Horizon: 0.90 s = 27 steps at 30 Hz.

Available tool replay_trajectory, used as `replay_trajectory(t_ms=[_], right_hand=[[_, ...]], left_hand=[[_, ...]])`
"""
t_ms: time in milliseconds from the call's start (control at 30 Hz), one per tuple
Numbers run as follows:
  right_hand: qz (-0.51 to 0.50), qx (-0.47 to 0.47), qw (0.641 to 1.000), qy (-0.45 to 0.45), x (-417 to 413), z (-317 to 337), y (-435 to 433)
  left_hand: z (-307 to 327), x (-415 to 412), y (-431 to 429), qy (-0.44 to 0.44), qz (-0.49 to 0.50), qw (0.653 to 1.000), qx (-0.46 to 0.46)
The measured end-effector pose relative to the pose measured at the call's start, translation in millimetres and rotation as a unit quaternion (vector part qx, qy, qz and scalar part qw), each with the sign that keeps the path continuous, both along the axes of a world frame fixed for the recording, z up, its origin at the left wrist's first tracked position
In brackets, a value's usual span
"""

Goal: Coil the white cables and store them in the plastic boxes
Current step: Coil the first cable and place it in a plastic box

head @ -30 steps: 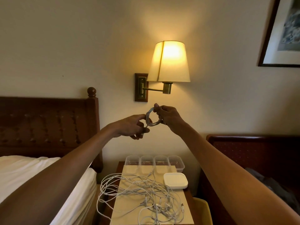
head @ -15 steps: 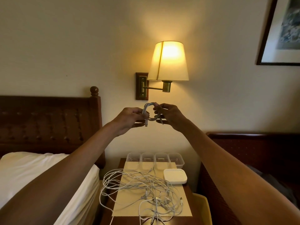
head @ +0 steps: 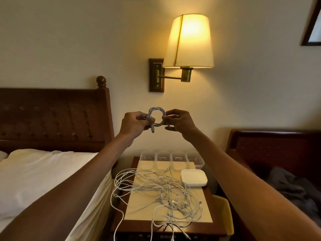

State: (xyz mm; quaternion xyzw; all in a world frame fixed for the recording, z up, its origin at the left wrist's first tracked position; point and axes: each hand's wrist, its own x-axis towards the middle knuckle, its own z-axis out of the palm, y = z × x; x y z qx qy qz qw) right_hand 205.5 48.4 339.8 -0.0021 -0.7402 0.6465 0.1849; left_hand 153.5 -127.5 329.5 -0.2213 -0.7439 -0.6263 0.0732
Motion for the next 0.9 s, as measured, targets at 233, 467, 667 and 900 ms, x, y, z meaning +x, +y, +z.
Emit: replay_trajectory(t_ms=[233,467,667,900], right_hand=[[-0.059,-0.004,0.997,-0.039,-60,-73,4],[-0.112,0.046,0.987,-0.107,-131,-155,20],[-0.140,0.130,0.969,-0.160,-199,-223,25],[-0.137,0.255,0.938,-0.192,-274,-283,22]], left_hand=[[-59,-48,-3,0.000,-0.007,0.995,-0.099],[-125,-121,-9,0.006,0.074,0.986,-0.153],[-197,-190,0,-0.035,0.086,0.973,-0.210],[-273,-257,25,-0.107,0.109,0.953,-0.262]])
